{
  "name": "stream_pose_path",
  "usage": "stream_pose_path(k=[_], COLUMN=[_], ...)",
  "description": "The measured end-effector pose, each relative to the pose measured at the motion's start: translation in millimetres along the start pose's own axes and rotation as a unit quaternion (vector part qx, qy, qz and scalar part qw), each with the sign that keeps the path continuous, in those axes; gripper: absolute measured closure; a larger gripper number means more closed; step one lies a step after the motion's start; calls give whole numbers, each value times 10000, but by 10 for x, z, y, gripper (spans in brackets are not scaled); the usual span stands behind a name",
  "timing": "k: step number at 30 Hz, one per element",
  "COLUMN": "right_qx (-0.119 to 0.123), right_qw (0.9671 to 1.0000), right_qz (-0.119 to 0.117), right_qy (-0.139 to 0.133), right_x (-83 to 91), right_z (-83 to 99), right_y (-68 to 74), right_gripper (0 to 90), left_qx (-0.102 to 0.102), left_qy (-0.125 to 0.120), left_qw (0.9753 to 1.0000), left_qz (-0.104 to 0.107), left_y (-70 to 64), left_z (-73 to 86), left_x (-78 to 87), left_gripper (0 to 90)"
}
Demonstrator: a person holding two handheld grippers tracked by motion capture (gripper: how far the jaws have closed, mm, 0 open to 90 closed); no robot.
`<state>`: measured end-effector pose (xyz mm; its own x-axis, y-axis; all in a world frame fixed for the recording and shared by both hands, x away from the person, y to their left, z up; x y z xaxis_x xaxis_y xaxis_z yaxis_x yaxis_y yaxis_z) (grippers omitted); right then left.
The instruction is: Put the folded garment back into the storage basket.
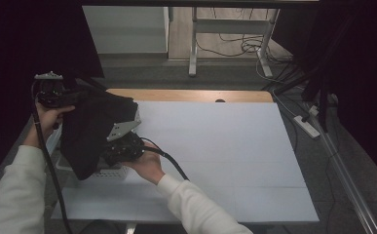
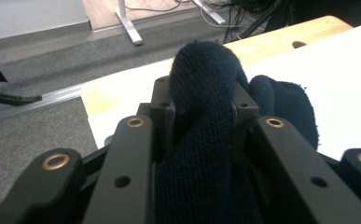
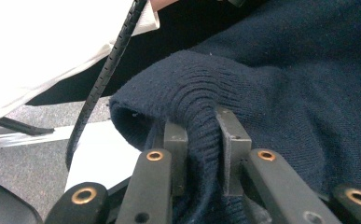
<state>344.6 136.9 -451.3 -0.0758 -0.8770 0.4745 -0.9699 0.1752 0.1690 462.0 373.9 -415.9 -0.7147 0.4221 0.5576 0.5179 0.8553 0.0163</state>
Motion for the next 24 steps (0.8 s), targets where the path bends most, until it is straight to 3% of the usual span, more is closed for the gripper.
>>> stream_pose_path(k=[18, 24], right_qx=[-260, -383], right_qw=[9996, 9991], right_qz=[18, -25], right_qy=[145, 163], right_x=[-93, -130], right_z=[107, 132], right_y=[-150, -195], right_gripper=[766, 765], left_qx=[96, 44], left_qy=[499, 697], left_qw=[9987, 9976], left_qz=[-32, -1], left_y=[53, 49], left_z=[214, 263], left_x=[-301, -404], left_gripper=[691, 690])
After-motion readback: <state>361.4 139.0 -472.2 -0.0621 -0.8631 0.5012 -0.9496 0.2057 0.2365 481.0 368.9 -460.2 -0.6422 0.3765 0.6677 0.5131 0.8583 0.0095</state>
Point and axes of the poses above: each handheld gripper's, and its own axes: x roughly backward along the jaws, z roughly out of its underside, y roughly to its left, the point moved 4 cm from there along -x, roughly forward along the jaws, and after that the axes turned 10 degrees about -x, right-handed, at the moved point
